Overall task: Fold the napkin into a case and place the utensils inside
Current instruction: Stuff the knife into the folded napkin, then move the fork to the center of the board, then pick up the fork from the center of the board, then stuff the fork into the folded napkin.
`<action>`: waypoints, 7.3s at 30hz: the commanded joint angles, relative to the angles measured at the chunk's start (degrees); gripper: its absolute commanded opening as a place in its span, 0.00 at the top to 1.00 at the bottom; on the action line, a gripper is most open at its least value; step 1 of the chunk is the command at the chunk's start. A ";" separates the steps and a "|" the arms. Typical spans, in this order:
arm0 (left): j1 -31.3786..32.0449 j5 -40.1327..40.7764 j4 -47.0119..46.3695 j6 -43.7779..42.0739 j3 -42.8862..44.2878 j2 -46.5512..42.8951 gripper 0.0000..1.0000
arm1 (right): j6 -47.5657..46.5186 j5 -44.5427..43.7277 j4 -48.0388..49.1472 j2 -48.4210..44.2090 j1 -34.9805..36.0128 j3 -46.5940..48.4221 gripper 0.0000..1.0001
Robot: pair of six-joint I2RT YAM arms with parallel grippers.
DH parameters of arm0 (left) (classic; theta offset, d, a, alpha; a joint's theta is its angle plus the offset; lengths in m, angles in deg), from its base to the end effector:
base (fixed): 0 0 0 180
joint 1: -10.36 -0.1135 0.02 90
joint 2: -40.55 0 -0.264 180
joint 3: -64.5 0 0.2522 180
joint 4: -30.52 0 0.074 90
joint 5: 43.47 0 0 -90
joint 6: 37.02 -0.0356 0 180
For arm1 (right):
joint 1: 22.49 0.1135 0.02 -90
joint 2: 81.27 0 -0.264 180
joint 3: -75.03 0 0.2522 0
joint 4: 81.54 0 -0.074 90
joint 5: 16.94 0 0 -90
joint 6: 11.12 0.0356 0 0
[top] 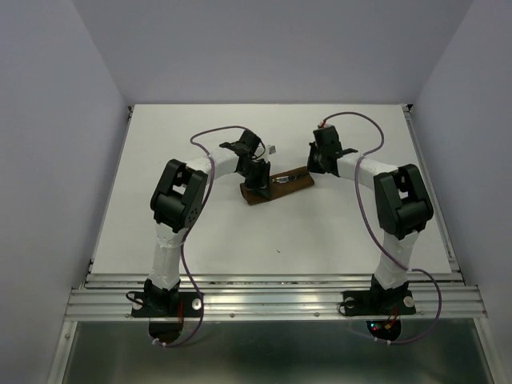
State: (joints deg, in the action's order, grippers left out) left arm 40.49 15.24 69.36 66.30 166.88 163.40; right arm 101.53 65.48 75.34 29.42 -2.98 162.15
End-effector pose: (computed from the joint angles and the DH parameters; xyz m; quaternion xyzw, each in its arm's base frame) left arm 0.3823 -0.2433 0.1573 0.2063 0.9082 -0.3359 0.1405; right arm 0.3969 0.1356 0.1801 0.0498 0.9264 0.0751 0.3657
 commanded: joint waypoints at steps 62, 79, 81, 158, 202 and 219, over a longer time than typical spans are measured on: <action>-2.71 12.48 3.48 2.50 -9.96 -24.06 0.86 | -7.07 11.47 -13.19 -12.17 -14.76 -4.03 0.45; -3.15 13.18 2.25 4.87 -13.11 -23.71 0.86 | -45.93 2.46 -11.11 -12.27 -14.76 -7.54 0.39; -3.15 13.10 1.73 5.40 -14.00 -23.88 0.86 | -49.10 3.61 -11.11 -11.64 -14.76 -7.18 0.39; -12.29 17.23 -1.44 7.33 -3.88 -10.61 0.87 | -48.40 5.90 -18.94 -8.66 -4.92 -3.05 0.42; -13.52 13.01 -1.35 6.01 -3.10 -6.66 0.87 | -59.61 11.08 4.06 -25.06 -6.07 -16.29 0.99; -13.52 10.28 -1.44 6.63 -1.96 -4.28 0.87 | -70.64 14.17 -5.13 -16.22 4.83 -7.36 0.99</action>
State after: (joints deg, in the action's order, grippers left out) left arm 27.14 26.72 67.28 73.23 162.33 159.13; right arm 34.04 78.34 70.49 12.07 -0.44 150.11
